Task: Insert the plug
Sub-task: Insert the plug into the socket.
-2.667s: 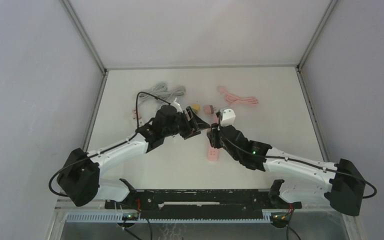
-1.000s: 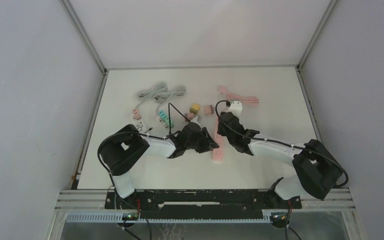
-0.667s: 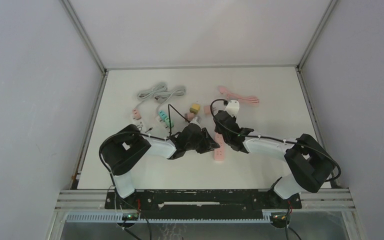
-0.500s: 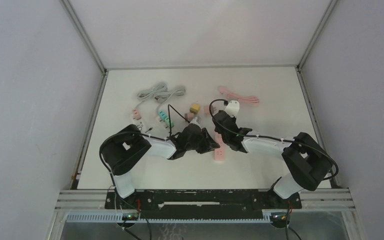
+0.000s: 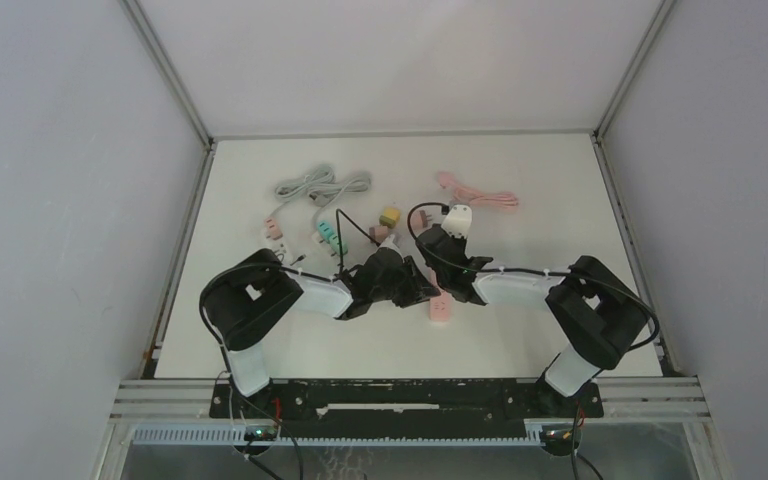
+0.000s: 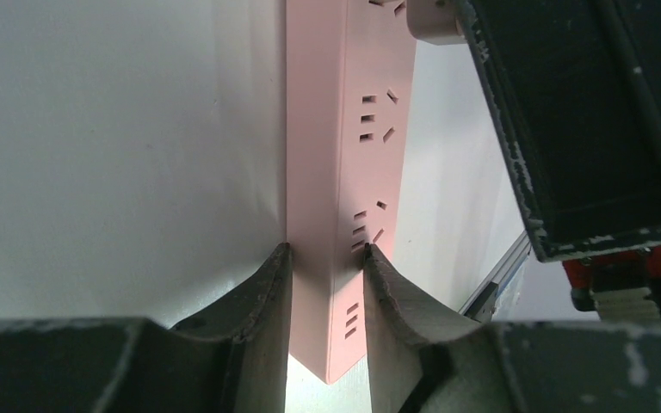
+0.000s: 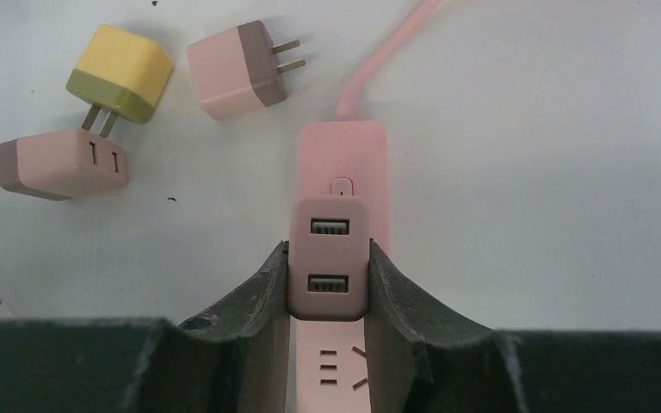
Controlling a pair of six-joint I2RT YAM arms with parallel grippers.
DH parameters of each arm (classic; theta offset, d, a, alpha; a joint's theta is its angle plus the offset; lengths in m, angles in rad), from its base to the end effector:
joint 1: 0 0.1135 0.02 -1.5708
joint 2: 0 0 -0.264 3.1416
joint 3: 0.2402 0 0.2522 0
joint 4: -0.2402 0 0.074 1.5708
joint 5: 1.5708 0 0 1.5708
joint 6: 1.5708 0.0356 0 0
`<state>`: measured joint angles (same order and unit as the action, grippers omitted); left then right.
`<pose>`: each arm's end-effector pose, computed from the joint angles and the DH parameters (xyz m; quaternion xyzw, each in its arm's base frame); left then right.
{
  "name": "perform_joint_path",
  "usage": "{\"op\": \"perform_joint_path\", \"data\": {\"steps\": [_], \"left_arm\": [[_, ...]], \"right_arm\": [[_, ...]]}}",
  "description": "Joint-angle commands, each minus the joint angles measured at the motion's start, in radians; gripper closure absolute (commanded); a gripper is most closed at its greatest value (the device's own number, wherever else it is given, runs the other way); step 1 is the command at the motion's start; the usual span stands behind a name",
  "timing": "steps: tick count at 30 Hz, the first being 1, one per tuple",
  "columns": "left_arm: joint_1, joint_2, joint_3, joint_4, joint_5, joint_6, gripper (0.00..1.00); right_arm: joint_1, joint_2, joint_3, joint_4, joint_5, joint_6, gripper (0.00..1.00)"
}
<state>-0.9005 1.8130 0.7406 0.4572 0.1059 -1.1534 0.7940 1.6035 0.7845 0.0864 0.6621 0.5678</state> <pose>0.2098 -0.2707 0.1202 -0.0877 0.8828 -0.4173 0.1974 0.2369 0.2098 0.1711 0.0339 0.8733 0.0116 0.4859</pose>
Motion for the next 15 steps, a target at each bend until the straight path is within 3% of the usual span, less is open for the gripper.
{"op": "perform_joint_path", "data": {"steps": [1,15], "left_arm": [[-0.037,0.049,-0.033,-0.083,-0.009,0.016,0.71],[-0.038,0.045,-0.038,-0.077,-0.011,0.009,0.72]], "right_arm": [[0.016,0.017,0.042,0.038,0.032,0.002,1.00],[0.068,0.058,0.068,-0.046,0.115,-0.015,1.00]]}}
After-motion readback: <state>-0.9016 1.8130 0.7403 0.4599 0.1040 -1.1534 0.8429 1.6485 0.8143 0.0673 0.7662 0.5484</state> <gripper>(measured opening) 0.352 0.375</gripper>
